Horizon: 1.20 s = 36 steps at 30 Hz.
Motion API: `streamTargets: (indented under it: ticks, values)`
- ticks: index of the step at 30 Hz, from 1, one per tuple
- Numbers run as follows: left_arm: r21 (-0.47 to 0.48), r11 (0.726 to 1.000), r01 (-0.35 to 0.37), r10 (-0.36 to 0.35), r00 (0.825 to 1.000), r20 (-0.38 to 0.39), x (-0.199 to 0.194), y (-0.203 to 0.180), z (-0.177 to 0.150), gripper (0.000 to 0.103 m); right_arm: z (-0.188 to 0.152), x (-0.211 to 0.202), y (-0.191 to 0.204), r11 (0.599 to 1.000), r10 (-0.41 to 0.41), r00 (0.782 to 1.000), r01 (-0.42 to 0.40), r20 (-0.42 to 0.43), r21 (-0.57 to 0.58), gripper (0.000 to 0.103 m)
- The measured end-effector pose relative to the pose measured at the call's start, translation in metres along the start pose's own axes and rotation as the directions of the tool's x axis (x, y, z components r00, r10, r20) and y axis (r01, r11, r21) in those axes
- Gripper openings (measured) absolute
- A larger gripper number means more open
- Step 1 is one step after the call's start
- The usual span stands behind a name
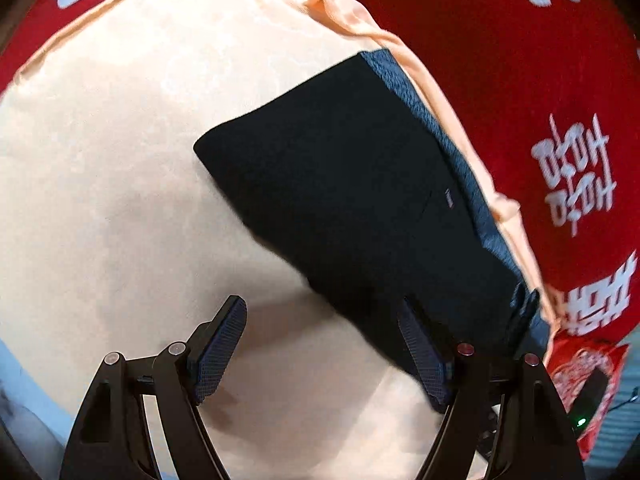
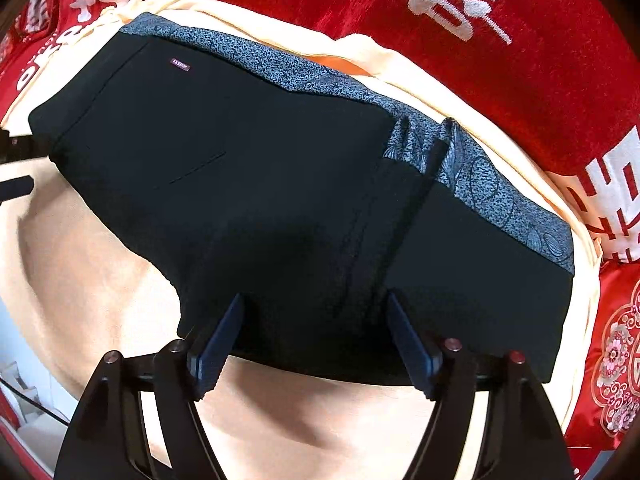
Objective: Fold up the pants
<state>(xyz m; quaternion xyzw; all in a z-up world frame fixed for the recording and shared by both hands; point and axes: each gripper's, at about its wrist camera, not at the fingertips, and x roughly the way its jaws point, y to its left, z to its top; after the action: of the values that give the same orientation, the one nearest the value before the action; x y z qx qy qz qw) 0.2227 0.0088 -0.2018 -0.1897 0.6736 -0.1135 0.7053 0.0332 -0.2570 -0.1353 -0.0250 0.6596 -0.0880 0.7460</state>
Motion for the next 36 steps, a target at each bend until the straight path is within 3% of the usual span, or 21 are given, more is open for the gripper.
streamTargets:
  ticks: [6, 11, 17, 19, 22, 26, 29, 33, 35, 36]
  values:
    - [-0.096, 0.979, 0.180, -0.179, 0.984, 0.018, 0.013, 0.012, 0.016, 0.078, 0.001, 0.004, 0.000, 1.000, -0.005, 1.000, 0.005, -0.001, -0.004, 0.079]
    - [-0.100, 0.957, 0.273, -0.268, 0.962, 0.057, 0.011, 0.019, 0.019, 0.078, 0.001, 0.005, 0.000, 1.000, -0.009, 1.000, 0.009, 0.001, -0.004, 0.079]
    - [-0.079, 0.955, 0.284, -0.279, 0.957, 0.076, 0.019, 0.011, 0.025, 0.080, -0.001, 0.003, 0.000, 1.000, -0.008, 1.000, 0.008, 0.003, -0.002, 0.079]
    - [-0.072, 0.954, 0.292, -0.286, 0.955, 0.082, 0.020, 0.007, 0.025, 0.089, -0.001, 0.003, 0.000, 1.000, -0.008, 1.000, 0.008, 0.002, -0.001, 0.079]
    - [-0.054, 0.969, 0.243, -0.238, 0.968, 0.081, 0.019, -0.005, 0.024, 0.089, -0.001, 0.002, 0.000, 1.000, -0.006, 1.000, 0.006, 0.001, -0.003, 0.079]
    - [-0.015, 0.963, 0.271, -0.267, 0.956, 0.124, 0.006, -0.023, 0.025, 0.089, -0.001, 0.001, -0.002, 1.000, 0.000, 1.000, 0.000, 0.001, -0.002, 0.079]
    - [-0.030, 0.980, 0.198, -0.193, 0.975, 0.110, 0.023, -0.029, 0.031, 0.089, -0.001, 0.001, -0.003, 1.000, 0.001, 1.000, -0.001, 0.002, 0.000, 0.079]
    - [-0.060, 0.991, 0.122, -0.114, 0.987, 0.112, 0.032, -0.035, 0.035, 0.089, -0.001, 0.001, -0.005, 1.000, 0.010, 1.000, -0.010, 0.001, -0.007, 0.079]
    - [-0.013, 1.000, 0.013, -0.012, 0.993, 0.119, 0.031, -0.047, 0.032, 0.069, 0.001, -0.002, -0.007, 1.000, 0.019, 1.000, -0.019, -0.007, -0.017, 0.079]
    - [0.022, 0.998, -0.059, 0.056, 0.990, 0.126, 0.032, -0.052, 0.031, 0.051, 0.003, -0.005, -0.009, 1.000, 0.024, 1.000, -0.024, -0.009, -0.019, 0.080]
